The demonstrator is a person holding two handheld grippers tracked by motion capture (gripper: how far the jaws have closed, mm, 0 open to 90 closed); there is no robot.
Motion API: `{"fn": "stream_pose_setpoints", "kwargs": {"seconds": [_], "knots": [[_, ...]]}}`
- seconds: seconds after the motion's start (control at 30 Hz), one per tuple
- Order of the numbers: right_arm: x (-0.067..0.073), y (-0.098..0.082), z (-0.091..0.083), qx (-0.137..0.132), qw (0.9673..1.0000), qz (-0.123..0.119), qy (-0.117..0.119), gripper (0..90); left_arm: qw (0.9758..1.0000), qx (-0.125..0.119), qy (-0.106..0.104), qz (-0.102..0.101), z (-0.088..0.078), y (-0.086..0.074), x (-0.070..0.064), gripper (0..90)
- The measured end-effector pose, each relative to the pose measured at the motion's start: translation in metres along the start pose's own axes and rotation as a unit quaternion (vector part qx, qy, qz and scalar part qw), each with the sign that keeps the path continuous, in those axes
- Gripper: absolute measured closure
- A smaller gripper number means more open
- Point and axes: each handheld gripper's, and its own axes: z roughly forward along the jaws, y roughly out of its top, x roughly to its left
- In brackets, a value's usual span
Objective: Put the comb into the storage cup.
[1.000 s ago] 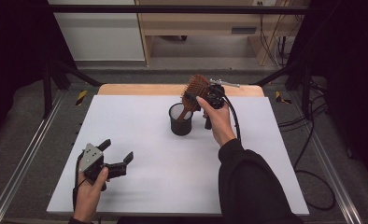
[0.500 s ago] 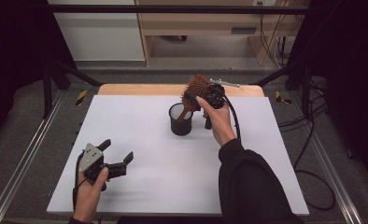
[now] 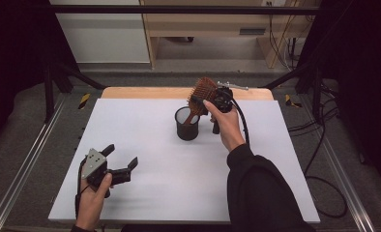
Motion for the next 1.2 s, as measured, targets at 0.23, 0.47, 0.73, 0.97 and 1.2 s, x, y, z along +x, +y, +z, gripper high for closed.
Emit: {"fn": "stream_pose_setpoints", "kwargs": {"seconds": [0.23, 0.47, 0.73, 0.97, 1.2], "knots": [[0.0, 0.0, 0.0, 0.0, 1.0, -0.002, -0.003, 10.9, 1.0, 0.001, 0.0, 0.0, 0.0, 0.0, 0.0, 1.7], [0.002, 0.0, -0.001, 0.004, 0.9999, -0.008, -0.005, 9.4, 1.0, 0.0, 0.0, 0.0, 0.0, 0.0, 0.0, 1.7], [0.006, 0.001, -0.005, 0.002, 0.9992, -0.038, -0.01, 8.9, 1.0, 0.0, 0.0, 0.0, 0.0, 0.0, 0.0, 1.7], [0.008, 0.004, -0.01, -0.007, 0.999, -0.045, -0.007, 6.4, 1.0, 0.0, 0.0, 0.0, 0.0, 0.0, 0.0, 1.7], [0.011, 0.008, -0.018, -0.017, 0.999, -0.041, -0.006, 5.2, 1.0, 0.0, 0.001, 0.0, 0.0, 0.0, 0.0, 1.7]]}}
